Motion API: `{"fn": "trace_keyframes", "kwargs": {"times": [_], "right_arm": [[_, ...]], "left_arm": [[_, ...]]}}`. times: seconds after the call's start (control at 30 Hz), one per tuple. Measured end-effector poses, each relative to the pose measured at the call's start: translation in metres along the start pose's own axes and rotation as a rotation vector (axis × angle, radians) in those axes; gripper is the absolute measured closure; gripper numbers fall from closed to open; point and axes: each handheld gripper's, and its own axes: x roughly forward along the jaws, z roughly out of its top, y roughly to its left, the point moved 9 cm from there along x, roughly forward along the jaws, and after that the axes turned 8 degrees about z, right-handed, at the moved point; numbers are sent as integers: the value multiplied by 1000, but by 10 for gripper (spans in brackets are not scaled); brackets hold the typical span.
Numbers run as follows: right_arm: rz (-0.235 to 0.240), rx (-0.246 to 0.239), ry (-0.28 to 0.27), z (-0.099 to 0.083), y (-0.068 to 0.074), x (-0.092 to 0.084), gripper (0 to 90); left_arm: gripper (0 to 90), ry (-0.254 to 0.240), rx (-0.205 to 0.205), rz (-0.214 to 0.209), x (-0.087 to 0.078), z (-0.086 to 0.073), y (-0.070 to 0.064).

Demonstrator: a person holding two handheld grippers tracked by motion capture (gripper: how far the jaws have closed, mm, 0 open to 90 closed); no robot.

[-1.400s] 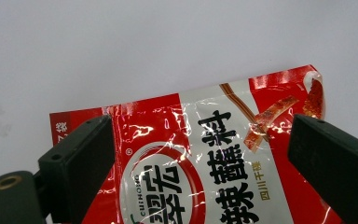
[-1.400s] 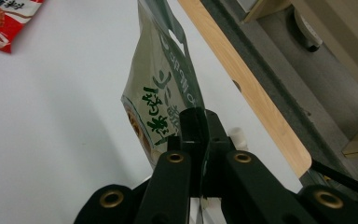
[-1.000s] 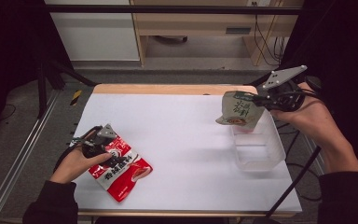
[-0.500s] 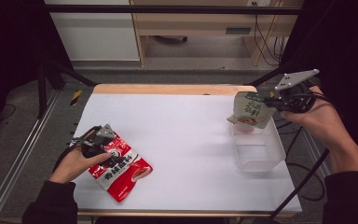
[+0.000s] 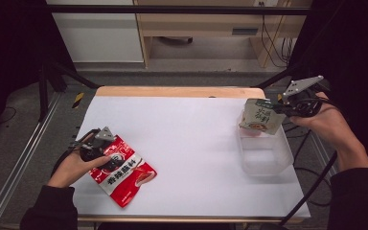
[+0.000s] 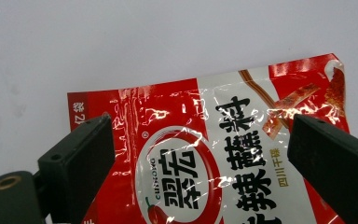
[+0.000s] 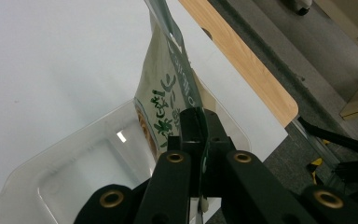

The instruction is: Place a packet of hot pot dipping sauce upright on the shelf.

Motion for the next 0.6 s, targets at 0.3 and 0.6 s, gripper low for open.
{"fn": "trace_keyframes", "kwargs": {"times": [0.3,0.6], "right_arm": [[37,-18,17,-6,1,7,900],[69,-16,27,-13,5,12,900]], "left_arm": [[76,8,-6,3,3,-4,3],[76,6,-7,3,2,-3,3]]}}
